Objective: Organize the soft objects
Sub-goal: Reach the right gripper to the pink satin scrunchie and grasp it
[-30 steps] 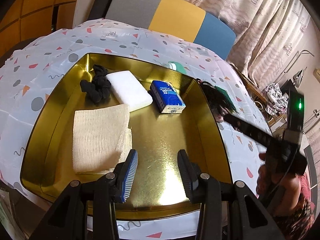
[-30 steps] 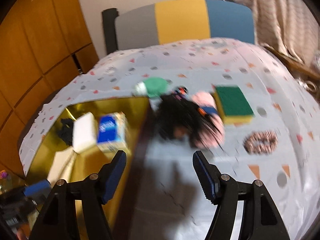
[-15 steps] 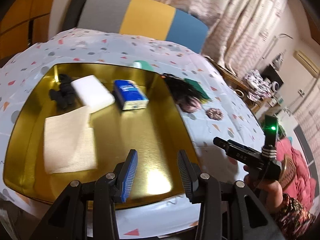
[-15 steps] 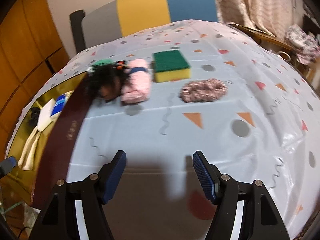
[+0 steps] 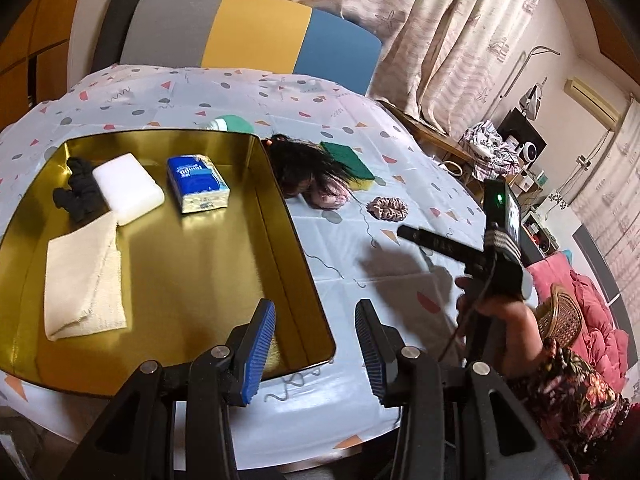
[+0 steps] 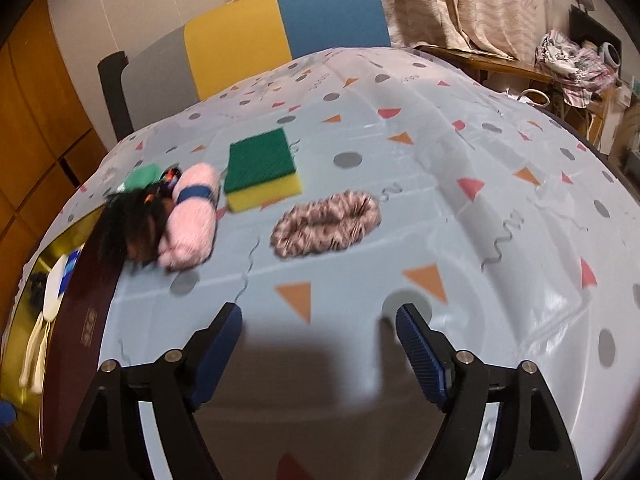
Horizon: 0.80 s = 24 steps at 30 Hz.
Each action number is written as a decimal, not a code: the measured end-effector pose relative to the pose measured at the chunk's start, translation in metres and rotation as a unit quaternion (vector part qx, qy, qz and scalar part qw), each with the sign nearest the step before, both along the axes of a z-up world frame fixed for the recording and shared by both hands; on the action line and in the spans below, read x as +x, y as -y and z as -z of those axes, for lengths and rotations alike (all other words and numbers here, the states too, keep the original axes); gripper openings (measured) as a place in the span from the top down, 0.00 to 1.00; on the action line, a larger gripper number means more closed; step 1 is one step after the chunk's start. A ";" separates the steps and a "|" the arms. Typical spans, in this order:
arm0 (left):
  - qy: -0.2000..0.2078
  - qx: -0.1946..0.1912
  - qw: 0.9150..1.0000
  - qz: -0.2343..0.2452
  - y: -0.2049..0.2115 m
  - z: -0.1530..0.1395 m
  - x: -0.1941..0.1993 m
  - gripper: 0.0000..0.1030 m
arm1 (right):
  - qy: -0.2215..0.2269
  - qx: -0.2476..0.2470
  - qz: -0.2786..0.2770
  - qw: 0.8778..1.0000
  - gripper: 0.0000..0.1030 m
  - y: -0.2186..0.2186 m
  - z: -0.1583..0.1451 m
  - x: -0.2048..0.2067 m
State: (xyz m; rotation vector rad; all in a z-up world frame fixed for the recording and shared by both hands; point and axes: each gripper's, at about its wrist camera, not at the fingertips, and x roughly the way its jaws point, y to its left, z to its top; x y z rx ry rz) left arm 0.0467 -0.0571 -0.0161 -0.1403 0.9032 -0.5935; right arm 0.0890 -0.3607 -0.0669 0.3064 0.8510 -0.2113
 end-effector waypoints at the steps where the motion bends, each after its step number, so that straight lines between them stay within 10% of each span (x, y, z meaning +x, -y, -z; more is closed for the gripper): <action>1: -0.001 0.000 1.000 -0.001 0.001 0.000 -0.001 0.59 | 0.001 -0.004 0.002 1.000 0.16 0.002 -0.001 0.003; 18: -0.012 0.010 1.000 -0.004 0.017 -0.004 -0.004 0.59 | -0.033 -0.050 -0.033 0.998 0.05 0.023 0.018 0.085; 24: -0.013 0.009 1.000 -0.002 0.029 -0.012 0.009 0.59 | -0.032 -0.044 -0.033 0.998 0.44 0.030 0.020 0.084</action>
